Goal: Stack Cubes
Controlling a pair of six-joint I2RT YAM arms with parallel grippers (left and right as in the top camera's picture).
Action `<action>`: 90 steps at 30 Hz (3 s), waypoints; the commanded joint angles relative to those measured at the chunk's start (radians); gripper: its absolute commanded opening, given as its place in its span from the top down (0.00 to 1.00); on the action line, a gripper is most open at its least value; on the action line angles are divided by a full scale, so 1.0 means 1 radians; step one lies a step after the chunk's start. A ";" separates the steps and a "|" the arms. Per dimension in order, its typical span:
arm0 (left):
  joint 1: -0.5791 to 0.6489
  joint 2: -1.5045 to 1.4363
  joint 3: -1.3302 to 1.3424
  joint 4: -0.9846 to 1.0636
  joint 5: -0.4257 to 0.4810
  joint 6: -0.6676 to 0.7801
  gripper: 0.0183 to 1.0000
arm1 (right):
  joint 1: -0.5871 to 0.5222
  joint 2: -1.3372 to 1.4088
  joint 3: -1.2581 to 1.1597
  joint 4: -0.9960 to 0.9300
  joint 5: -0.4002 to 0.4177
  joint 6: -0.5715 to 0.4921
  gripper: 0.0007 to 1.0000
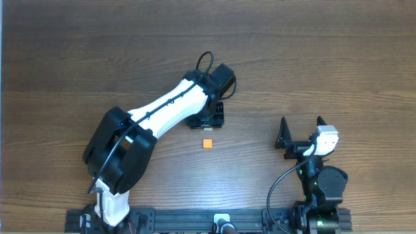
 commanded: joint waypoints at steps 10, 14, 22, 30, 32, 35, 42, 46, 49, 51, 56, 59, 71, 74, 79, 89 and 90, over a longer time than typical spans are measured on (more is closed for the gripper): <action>-0.013 -0.014 0.012 -0.020 0.029 -0.016 0.21 | -0.001 -0.001 -0.005 -0.003 -0.011 0.005 0.01; -0.048 -0.054 0.011 -0.043 0.028 -0.028 0.20 | -0.001 -0.001 -0.005 -0.003 -0.011 0.005 0.01; -0.116 -0.105 0.005 -0.104 0.001 -0.131 0.19 | -0.001 -0.001 -0.005 -0.003 -0.011 0.005 0.01; -0.137 -0.164 -0.084 -0.086 0.002 -0.202 0.19 | -0.001 -0.001 -0.005 -0.003 -0.011 0.005 0.01; -0.140 -0.165 -0.113 -0.064 0.004 -0.205 0.19 | -0.001 -0.001 -0.005 -0.003 -0.011 0.005 0.01; -0.140 -0.165 -0.156 -0.018 0.013 -0.208 0.20 | -0.001 -0.001 -0.005 -0.003 -0.011 0.005 0.01; -0.140 -0.165 -0.200 0.033 0.015 -0.215 0.23 | -0.001 -0.001 -0.005 -0.003 -0.011 0.005 0.01; -0.140 -0.165 -0.219 0.073 0.013 -0.215 0.23 | -0.001 -0.001 -0.005 -0.003 -0.011 0.005 0.01; -0.140 -0.165 -0.240 0.100 0.011 -0.215 0.24 | -0.001 -0.001 -0.005 -0.003 -0.011 0.005 0.01; -0.140 -0.165 -0.249 0.108 0.000 -0.215 0.25 | -0.001 -0.001 -0.005 -0.003 -0.011 0.005 0.01; -0.140 -0.163 -0.255 0.114 -0.006 -0.215 0.29 | -0.001 -0.001 -0.005 -0.003 -0.011 0.005 0.01; -0.140 -0.154 -0.255 0.117 -0.009 -0.215 0.32 | -0.001 -0.001 -0.005 -0.003 -0.011 0.005 0.01; -0.140 -0.131 -0.255 0.131 -0.011 -0.216 0.49 | -0.001 -0.001 -0.005 -0.003 -0.011 0.005 0.01; -0.140 -0.130 -0.255 0.131 -0.013 -0.216 0.51 | -0.001 -0.001 -0.005 -0.003 -0.011 0.005 0.01; -0.140 -0.129 -0.255 0.129 -0.018 -0.215 0.52 | -0.001 -0.001 -0.005 -0.003 -0.011 0.005 0.01; -0.140 -0.129 -0.257 0.108 -0.035 -0.230 0.52 | -0.001 -0.001 -0.005 -0.003 -0.011 0.005 0.01; -0.140 -0.129 -0.257 0.108 -0.035 -0.230 0.52 | -0.001 -0.001 -0.005 -0.003 -0.011 0.005 0.01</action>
